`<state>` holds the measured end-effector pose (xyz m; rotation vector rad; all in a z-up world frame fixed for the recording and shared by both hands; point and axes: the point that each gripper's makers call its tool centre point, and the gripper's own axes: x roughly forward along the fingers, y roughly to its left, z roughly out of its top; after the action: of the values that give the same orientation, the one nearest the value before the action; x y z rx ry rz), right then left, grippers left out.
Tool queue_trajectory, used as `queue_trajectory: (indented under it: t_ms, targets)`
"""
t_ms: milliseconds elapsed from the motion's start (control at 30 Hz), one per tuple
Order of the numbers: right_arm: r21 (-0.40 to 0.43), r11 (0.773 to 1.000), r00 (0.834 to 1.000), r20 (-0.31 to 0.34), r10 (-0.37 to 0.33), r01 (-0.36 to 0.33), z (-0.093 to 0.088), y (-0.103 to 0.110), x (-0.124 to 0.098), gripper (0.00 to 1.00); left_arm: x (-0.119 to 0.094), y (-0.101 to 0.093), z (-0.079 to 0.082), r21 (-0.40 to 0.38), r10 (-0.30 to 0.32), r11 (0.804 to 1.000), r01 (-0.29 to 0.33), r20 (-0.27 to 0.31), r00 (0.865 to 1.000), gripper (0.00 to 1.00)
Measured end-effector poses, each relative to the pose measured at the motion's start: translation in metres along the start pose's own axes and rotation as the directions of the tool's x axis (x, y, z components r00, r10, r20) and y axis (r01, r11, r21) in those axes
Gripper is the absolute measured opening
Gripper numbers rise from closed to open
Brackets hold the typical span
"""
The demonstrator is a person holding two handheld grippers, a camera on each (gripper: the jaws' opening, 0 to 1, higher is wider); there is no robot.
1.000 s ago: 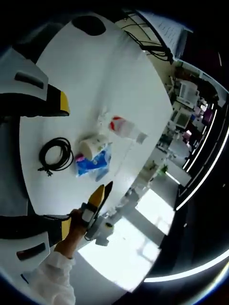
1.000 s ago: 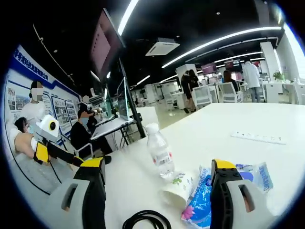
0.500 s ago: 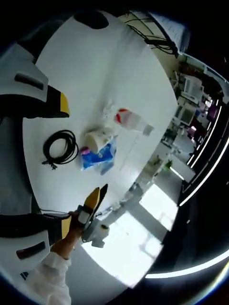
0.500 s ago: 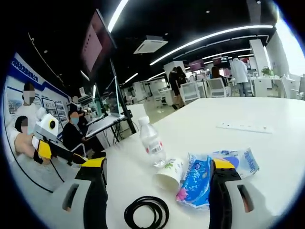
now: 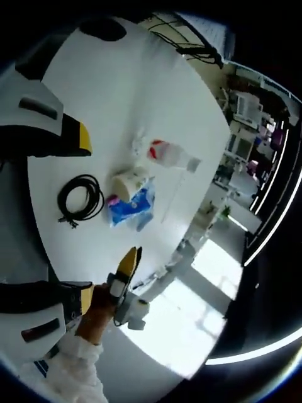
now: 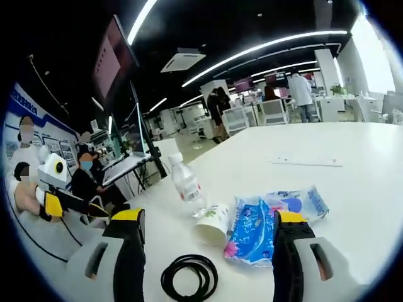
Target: Arrange the tabletop items into an orderly group along one side of the table until the central work area is clear of visible clutter.
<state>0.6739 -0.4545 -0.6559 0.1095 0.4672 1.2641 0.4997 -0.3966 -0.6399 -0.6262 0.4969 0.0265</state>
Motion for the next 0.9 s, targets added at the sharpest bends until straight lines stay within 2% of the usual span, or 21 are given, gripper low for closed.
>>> queue_trajectory:
  t_ms: [67,167,333,400,500,667,800,900]
  targets:
    - [0.027,0.999,1.0,0.004,-0.017,0.017,-0.002,0.0,-0.004,0.81,0.003,-0.003,0.0,0.008,-0.031,0.999,0.031,-0.02,0.999,0.77]
    - [0.054,0.998,0.999,0.009,-0.042,0.041,-0.004,-0.001,-0.01,0.8,0.005,-0.003,0.005,0.036,-0.038,0.999,0.039,-0.027,0.999,0.77]
    - [0.128,0.989,0.996,0.031,-0.086,0.081,-0.008,-0.003,-0.018,0.79,0.011,-0.004,0.015,0.127,-0.053,0.99,0.06,-0.053,0.997,0.76]
    - [0.164,0.981,0.994,0.022,-0.109,0.104,-0.013,-0.006,-0.021,0.78,0.014,-0.005,0.02,0.154,-0.059,0.986,0.068,-0.062,0.996,0.76]
    - [0.194,0.972,0.991,-0.009,-0.132,0.131,-0.022,-0.011,-0.023,0.77,0.018,-0.016,0.031,0.162,-0.104,0.98,0.114,-0.07,0.992,0.75]
    - [0.279,0.945,0.985,-0.035,-0.168,0.171,-0.032,-0.017,-0.024,0.77,0.037,-0.024,0.05,0.261,-0.127,0.954,0.146,-0.089,0.988,0.75]
    - [0.297,0.935,0.981,-0.044,-0.19,0.194,-0.038,-0.015,-0.03,0.77,0.042,-0.037,0.055,0.264,-0.169,0.945,0.192,-0.106,0.98,0.74]
    - [0.314,0.928,0.979,-0.035,-0.201,0.202,-0.035,-0.02,-0.033,0.77,0.05,-0.041,0.055,0.313,-0.175,0.927,0.207,-0.127,0.976,0.75]
